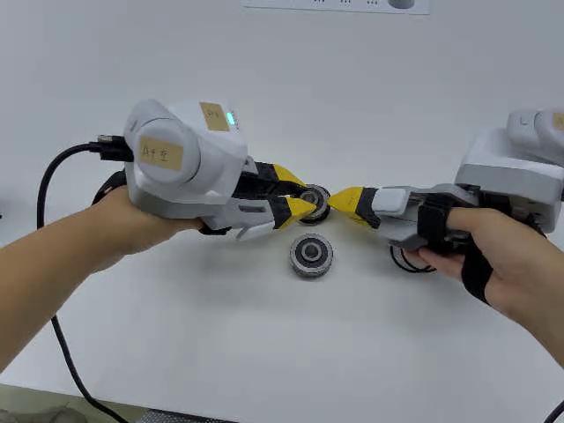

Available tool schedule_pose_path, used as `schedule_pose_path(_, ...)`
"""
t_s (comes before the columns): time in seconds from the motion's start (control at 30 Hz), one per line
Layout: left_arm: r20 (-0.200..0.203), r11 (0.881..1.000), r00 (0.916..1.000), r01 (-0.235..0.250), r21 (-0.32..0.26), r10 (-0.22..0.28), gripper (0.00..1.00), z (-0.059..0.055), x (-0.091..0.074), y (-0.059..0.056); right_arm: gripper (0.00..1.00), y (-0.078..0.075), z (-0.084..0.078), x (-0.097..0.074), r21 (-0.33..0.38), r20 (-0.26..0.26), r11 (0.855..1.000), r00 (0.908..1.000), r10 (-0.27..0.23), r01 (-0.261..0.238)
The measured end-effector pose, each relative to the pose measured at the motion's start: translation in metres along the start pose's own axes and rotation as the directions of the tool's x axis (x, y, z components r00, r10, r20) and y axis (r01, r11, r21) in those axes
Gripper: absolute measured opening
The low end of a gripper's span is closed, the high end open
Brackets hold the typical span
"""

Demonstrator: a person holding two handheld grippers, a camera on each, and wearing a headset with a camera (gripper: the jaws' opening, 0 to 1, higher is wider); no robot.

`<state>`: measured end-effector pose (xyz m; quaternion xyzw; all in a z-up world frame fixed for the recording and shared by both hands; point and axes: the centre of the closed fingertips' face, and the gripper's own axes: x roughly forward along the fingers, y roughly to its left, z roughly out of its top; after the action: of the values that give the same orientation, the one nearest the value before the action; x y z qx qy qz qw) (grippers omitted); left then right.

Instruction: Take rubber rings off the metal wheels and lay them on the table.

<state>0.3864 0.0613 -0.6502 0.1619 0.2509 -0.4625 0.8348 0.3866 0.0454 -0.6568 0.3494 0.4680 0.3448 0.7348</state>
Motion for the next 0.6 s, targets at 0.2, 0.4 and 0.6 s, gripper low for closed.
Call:
schedule_pose_path(0.2,0.002,1.0,1.0,0.0,-0.003,0.0,0.12,0.0,0.0,0.0,0.0,0.003,0.001,0.0,-0.024,0.005,1.0,1.0,0.003,-0.002)
schedule_pose_path(0.4,-0.001,1.0,1.0,0.0,-0.003,0.0,0.12,0.0,0.001,0.0,0.0,0.008,0.0,0.003,-0.039,-0.004,0.999,0.9998,0.017,-0.017)
schedule_pose_path(0.6,-0.002,1.0,1.0,0.0,-0.003,0.0,0.12,0.0,0.001,0.0,0.0,0.017,0.001,0.006,-0.034,-0.006,0.998,0.9988,0.048,-0.048)
